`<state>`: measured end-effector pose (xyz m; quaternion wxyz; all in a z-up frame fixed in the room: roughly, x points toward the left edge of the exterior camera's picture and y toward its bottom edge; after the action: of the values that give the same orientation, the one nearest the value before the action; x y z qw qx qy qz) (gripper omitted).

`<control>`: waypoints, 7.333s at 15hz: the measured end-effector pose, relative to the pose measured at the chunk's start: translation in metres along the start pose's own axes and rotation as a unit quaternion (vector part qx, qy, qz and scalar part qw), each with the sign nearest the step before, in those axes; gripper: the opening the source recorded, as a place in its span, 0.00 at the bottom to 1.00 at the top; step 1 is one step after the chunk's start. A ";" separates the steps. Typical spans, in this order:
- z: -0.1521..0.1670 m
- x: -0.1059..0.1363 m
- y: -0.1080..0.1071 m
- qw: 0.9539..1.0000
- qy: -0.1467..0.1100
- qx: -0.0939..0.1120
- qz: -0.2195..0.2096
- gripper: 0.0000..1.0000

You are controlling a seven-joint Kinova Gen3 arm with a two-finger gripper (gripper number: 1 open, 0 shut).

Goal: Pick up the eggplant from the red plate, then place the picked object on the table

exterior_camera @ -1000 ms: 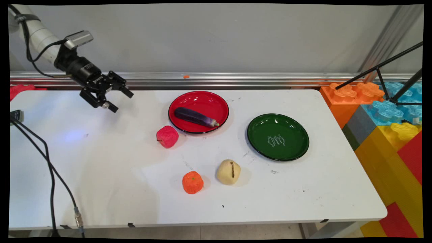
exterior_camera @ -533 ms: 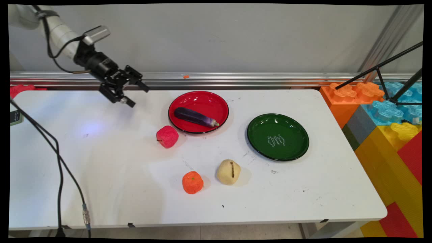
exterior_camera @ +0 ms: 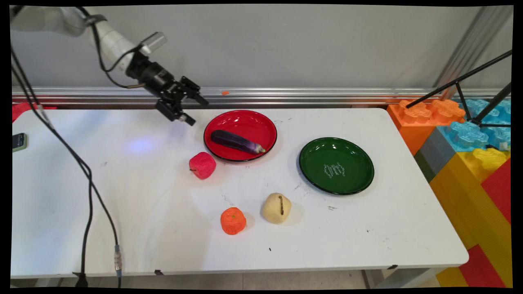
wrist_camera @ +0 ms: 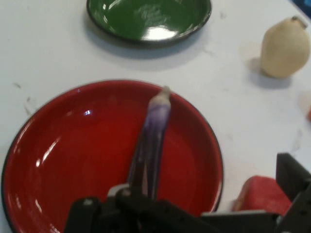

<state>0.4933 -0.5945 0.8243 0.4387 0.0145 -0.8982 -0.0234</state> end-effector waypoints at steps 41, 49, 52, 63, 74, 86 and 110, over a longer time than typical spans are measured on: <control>0.120 -0.015 -0.066 0.993 -0.113 -0.009 -0.031 0.00; 0.108 -0.001 -0.053 0.994 -0.090 -0.007 -0.057 0.00; 0.097 0.014 -0.040 0.994 -0.070 -0.001 -0.083 0.00; 0.050 0.051 0.027 0.985 -0.034 0.015 -0.167 0.00; 0.029 0.049 0.109 0.976 -0.055 -0.003 -0.212 0.00; 0.061 0.029 0.127 0.973 -0.076 -0.011 -0.219 0.00; 0.103 0.013 0.138 0.975 -0.087 -0.056 -0.197 0.00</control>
<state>0.4034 -0.4542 0.7785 0.3460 0.1646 -0.9096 -0.1609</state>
